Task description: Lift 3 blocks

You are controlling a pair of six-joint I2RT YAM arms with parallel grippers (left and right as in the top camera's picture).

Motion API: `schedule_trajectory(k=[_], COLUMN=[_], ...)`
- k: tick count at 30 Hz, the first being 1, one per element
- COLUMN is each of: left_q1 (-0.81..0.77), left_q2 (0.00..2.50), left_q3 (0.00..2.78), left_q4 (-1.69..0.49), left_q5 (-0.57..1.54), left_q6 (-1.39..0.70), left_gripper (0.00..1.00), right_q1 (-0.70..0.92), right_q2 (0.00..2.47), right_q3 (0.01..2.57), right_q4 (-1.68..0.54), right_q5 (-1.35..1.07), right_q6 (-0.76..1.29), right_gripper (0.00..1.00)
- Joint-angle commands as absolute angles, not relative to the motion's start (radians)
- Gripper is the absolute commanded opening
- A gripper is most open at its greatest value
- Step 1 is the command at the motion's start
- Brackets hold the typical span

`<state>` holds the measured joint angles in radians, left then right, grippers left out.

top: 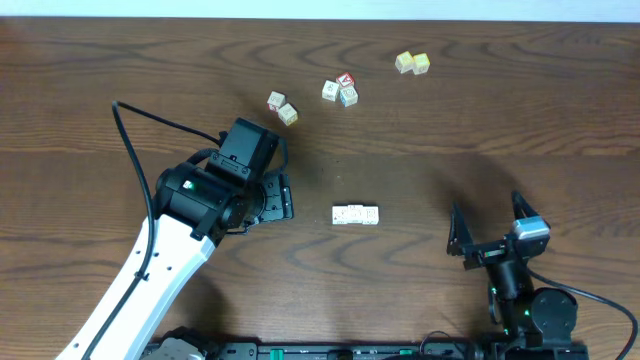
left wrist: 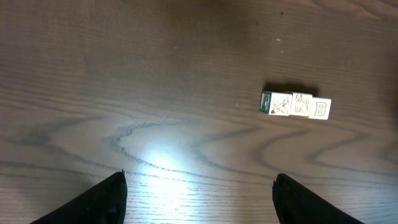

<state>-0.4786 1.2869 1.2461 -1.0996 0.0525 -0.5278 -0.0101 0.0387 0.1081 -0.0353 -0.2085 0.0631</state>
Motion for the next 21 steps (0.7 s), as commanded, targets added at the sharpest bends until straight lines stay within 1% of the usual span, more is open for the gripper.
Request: schedule_trajectory(k=[1,6,12,15,21], left_q1=[-0.476,-0.476,-0.476,-0.476,-0.476], left_q2=[1.287,1.287,1.287,1.287,1.287], left_q3=[1.26,1.26,1.26,1.26,1.26], left_q4=[-1.102,-1.102,-1.102,-1.102,-1.102], left_q5=[0.04,0.04,0.04,0.04,0.04], left_q6=[-0.533,-0.533,-0.533,-0.533,-0.533], left_gripper=[0.75,0.75,0.75,0.76,0.75], right_q1=[-0.014,-0.014,-0.022,-0.023,-0.022], right_q2=[0.01,0.005,0.005,0.005,0.006], right_q3=[0.067,0.01,0.005,0.005,0.006], right_q4=[0.005,0.062,0.003,-0.085,-0.075], right_q5=[-0.121,-0.047,-0.019,-0.019,-0.019], right_q6=[0.051,0.051,0.054,0.055,0.054], right_gripper=[0.99,0.99,0.99,0.99,0.99])
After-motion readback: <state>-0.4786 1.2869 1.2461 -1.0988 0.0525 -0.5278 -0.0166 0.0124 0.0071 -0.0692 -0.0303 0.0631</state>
